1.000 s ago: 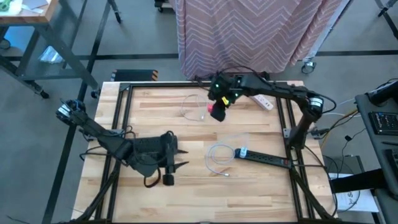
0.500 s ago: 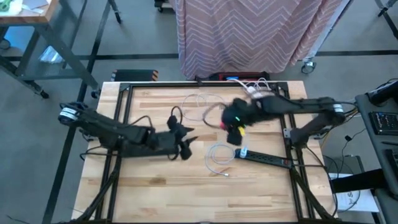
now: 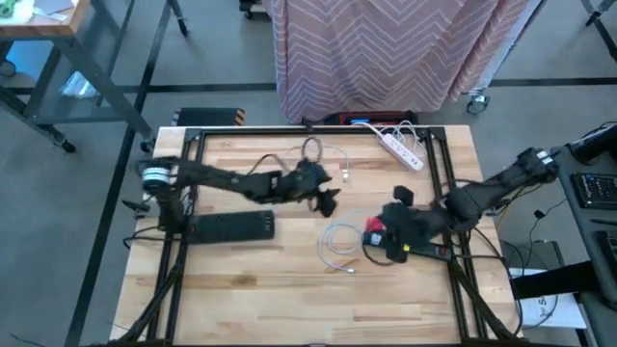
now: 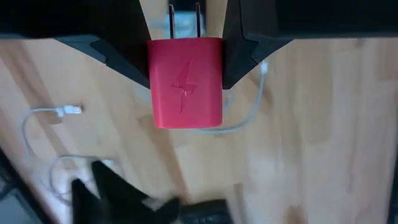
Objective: Insert USB
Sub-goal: Insert the left white charger cable into the pink charger adapter
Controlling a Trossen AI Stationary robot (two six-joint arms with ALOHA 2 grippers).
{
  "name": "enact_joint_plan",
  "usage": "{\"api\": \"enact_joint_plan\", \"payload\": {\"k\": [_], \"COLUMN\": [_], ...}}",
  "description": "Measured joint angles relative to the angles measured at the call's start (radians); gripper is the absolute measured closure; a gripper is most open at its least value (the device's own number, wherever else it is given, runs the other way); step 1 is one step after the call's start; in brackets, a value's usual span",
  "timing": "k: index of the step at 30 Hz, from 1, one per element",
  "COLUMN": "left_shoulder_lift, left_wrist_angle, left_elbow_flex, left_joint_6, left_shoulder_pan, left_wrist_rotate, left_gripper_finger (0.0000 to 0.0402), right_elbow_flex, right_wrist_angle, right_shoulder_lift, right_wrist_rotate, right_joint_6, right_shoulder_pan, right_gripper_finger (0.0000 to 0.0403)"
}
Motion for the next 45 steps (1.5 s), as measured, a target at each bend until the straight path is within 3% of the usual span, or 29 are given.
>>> {"api": "enact_joint_plan", "payload": {"k": [4, 9, 17, 21, 27, 34, 39, 45], "left_shoulder_lift": [0.174, 0.366, 0.61, 0.678, 0.698, 0.694, 0.643, 0.444], "left_wrist_angle": [-0.165, -0.256, -0.577, -0.71, -0.706, -0.751, -0.818, -0.868], "left_elbow_flex": [0.214, 0.446, 0.789, 0.896, 0.877, 0.772, 0.717, 0.591], "left_joint_6": [-0.076, -0.094, -0.106, -0.132, -0.131, -0.083, -0.059, -0.031], "left_shoulder_pan": [0.071, 0.095, 0.1, 0.102, 0.083, 0.037, -0.017, -0.119], "left_wrist_rotate": [-0.05, -0.071, -0.192, -0.226, -0.226, -0.193, -0.166, -0.162], "left_gripper_finger": [0.016, 0.0155, 0.0176, 0.0192, 0.0237, 0.0384, 0.0393, 0.0397], "right_elbow_flex": [-0.041, -0.085, -0.139, -0.153, -0.158, -0.152, -0.151, -0.151], "right_wrist_angle": [-0.002, 0.002, 0.003, 0.006, 0.014, 0.015, 0.02, 0.022], "right_shoulder_lift": [-0.029, -0.031, -0.031, -0.032, -0.031, -0.031, -0.031, -0.031], "right_wrist_rotate": [0.009, 0.009, 0.01, 0.01, 0.018, 0.034, 0.034, 0.033], "right_joint_6": [0.065, 0.132, 0.208, 0.238, 0.257, 0.257, 0.266, 0.286], "right_shoulder_pan": [0.082, 0.157, 0.235, 0.254, 0.254, 0.254, 0.254, 0.254], "right_gripper_finger": [0.0263, 0.0263, 0.0263, 0.0263, 0.0263, 0.0263, 0.0263, 0.0263]}}
